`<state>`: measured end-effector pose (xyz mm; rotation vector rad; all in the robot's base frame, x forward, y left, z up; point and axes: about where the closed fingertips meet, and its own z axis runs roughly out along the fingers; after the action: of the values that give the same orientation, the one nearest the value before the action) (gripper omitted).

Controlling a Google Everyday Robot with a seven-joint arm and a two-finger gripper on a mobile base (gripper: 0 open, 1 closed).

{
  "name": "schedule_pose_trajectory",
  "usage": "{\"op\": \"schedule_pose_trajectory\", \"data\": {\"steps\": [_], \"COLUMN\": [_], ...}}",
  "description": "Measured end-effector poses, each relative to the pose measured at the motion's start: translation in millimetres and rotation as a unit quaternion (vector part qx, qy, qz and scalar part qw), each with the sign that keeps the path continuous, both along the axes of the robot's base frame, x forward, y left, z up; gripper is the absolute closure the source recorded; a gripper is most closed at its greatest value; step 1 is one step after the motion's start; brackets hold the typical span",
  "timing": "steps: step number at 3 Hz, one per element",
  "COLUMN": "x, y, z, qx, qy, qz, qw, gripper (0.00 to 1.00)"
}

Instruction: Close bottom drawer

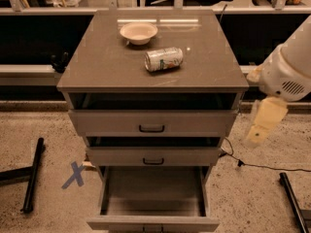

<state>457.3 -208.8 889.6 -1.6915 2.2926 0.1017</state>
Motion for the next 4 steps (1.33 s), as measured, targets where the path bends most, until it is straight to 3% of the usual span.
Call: {"op": "schedule_pose_trajectory", "data": {"steps": [1, 2, 3, 4], "x": [-0.4, -10.9, -12.5, -18.5], "y": [14.5, 28.5, 27.3, 22.1], "z": [-79.6, -192.4, -198.3, -230.0], "qx": [0.036, 0.087, 0.086, 0.082], "qy": [0.049, 0.116, 0.121, 0.147], "qz": [-0.007, -0.018, -0.024, -0.048], "qw": [0.9982, 0.9892, 0.9886, 0.9846], "gripper": [0.0, 0.0, 0.0, 0.0]}}
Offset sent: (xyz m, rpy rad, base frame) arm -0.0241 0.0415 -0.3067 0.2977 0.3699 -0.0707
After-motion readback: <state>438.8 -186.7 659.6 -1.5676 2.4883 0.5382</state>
